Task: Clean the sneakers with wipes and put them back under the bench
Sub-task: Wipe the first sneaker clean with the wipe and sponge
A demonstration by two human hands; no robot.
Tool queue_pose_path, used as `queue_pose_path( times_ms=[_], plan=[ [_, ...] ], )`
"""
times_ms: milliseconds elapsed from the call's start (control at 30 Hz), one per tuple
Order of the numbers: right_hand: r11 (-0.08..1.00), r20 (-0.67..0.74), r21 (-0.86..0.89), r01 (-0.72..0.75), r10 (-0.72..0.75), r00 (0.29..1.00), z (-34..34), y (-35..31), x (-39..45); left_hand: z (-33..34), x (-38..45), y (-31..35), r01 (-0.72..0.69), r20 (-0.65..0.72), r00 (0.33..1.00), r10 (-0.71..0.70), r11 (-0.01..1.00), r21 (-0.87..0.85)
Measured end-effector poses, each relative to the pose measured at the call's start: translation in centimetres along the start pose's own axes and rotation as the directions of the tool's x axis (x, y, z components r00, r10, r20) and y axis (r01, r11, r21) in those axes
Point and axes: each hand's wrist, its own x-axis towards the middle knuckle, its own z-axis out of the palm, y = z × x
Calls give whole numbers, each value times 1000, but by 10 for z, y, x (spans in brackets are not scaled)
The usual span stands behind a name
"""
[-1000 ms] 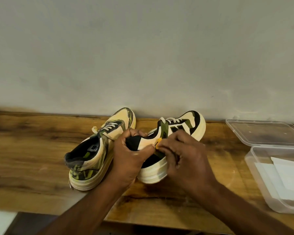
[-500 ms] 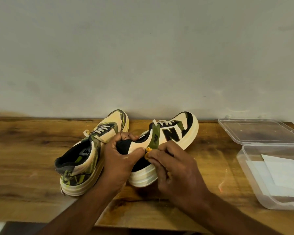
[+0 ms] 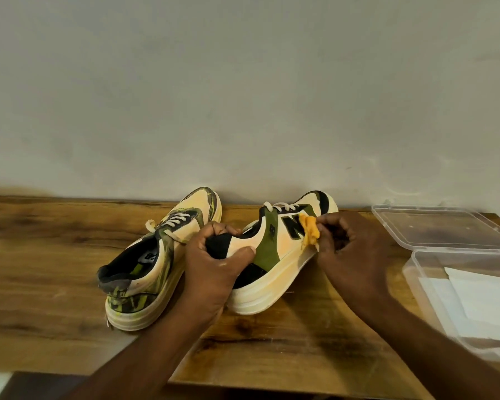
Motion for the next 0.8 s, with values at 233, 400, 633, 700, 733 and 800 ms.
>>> queue_pose_path(
  times_ms=[233,400,633,700,733,800],
  plan=[
    [952,193,-114,285,-260,946,-17,-16,-9,9,-8,-4,-165,35,986,163,982,95],
    [991,275,-112,-78,106,955,-41,-14,11,33,-32,-6,-237,64,971,230,963,127],
    [949,301,-274,-155,238,924,-61,-1,18,77,-68,-13,-325,145,944,296,908,265],
    [935,272,-307,-176,263,926,-68,3,21,86,-77,-15,-334,195,938,288,902,274],
    [928,260,-322,-187,277,925,-72,6,23,90,-81,-14,-331,229,935,272,902,277],
    [917,257,-339,-211,306,917,-81,12,26,97,-87,-15,-316,285,929,236,907,279]
  ],
)
